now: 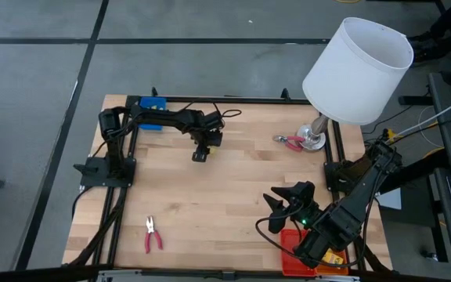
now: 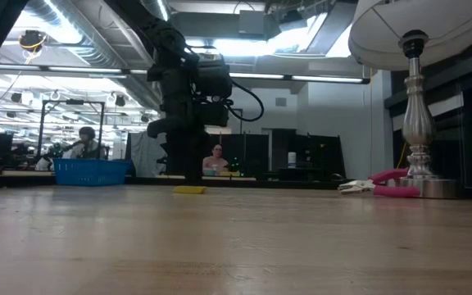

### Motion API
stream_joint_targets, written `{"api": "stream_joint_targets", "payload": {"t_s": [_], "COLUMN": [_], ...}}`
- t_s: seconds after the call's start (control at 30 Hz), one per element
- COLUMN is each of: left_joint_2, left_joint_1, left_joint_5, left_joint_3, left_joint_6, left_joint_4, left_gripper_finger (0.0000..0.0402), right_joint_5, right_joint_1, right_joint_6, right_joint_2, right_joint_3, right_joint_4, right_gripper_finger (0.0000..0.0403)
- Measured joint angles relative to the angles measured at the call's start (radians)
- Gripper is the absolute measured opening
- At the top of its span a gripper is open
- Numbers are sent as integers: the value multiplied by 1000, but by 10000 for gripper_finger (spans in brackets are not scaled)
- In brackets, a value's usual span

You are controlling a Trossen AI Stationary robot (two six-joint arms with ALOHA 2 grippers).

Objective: Pick & Place School Supplies
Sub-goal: Put the yellow eraser into the blue bin

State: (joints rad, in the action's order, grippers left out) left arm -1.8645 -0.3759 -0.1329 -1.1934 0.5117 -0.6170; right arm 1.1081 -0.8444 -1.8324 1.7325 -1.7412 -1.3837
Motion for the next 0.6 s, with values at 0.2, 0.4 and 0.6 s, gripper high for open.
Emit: {"api": "stream_joint_targets", "payload": {"t_s": [0.2, 0.4, 0.6], "left_joint_2": [0, 0, -1], "left_joint_1": [0, 0, -7], "left_joint_5": [0, -9, -8], "left_joint_3": [0, 11, 11], "left_joint_6": [-2, -19, -14], "left_joint_4": [10, 15, 13], "left_gripper_finger": [169, 169, 169], "right_joint_5": [3, 2, 3], "right_joint_1": [0, 0, 0], "right_joint_6": [0, 2, 10], "right_joint_2": [0, 0, 0], "right_joint_3": [0, 0, 0], "right_joint_4": [1, 7, 12], "right_gripper_finger": [178, 178, 178]}}
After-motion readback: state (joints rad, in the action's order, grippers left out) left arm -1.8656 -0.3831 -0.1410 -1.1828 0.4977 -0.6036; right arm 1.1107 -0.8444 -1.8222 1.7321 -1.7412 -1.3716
